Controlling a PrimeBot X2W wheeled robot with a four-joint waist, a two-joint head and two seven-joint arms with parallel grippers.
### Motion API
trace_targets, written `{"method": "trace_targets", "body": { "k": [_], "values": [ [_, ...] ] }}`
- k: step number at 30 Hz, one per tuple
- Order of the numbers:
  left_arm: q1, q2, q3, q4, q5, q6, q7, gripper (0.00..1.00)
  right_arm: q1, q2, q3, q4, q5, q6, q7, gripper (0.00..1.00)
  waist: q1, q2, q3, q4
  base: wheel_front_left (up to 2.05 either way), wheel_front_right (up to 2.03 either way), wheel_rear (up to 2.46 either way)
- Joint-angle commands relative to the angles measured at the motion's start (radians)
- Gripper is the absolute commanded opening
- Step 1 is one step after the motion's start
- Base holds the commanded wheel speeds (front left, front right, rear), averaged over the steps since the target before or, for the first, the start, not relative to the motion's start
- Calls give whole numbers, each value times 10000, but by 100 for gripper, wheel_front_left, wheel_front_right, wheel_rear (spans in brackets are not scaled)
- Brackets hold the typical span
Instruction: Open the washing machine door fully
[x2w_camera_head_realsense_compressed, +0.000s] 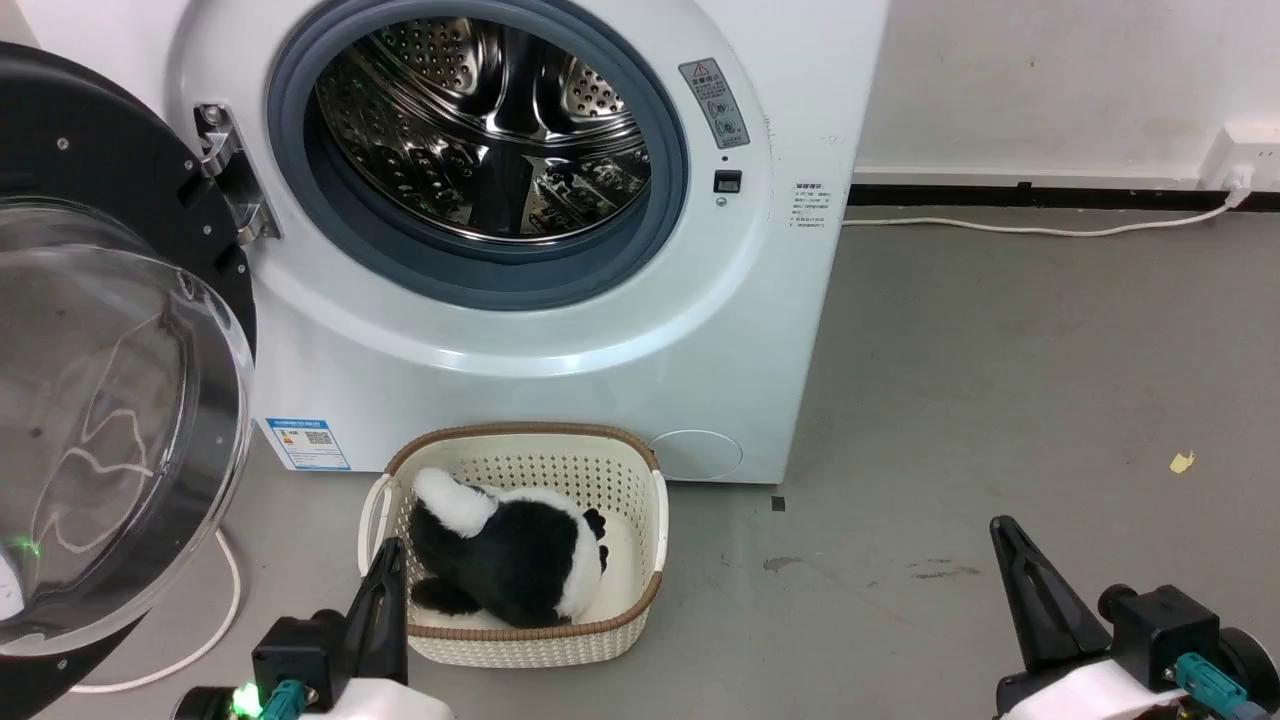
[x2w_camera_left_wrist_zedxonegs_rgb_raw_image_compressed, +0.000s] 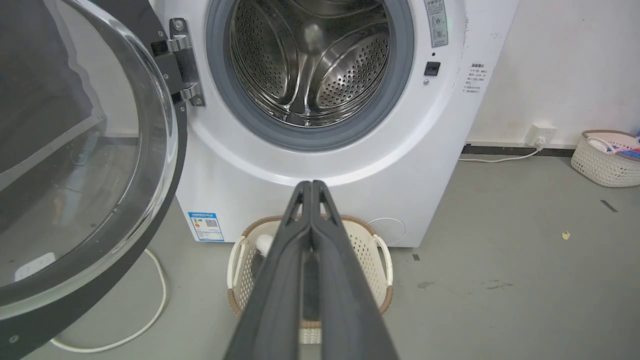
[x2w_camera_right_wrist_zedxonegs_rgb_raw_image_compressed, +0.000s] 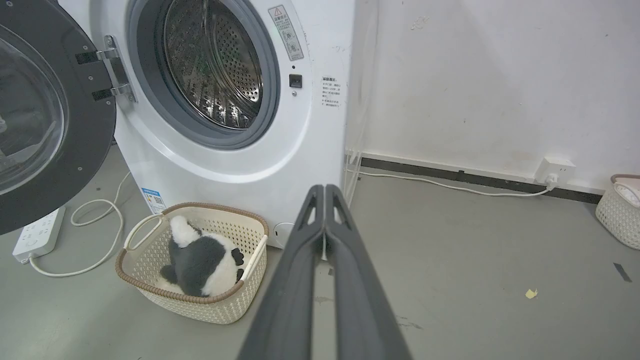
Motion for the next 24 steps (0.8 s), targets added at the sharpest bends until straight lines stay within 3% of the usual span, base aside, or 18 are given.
{"method": "trace_targets", "body": {
  "k": [1,24],
  "values": [
    [-206,-69,64,-59,118,-37,75,0,-110,30,26,-59,-50,4,51,0,0,0,1,-1,0,0,0],
    [-434,-126,229,-178,513,-120,583,0,-301,41,103,-98,-190,6,565,0,0,0,16,-21,0,0,0]
  ]
}}
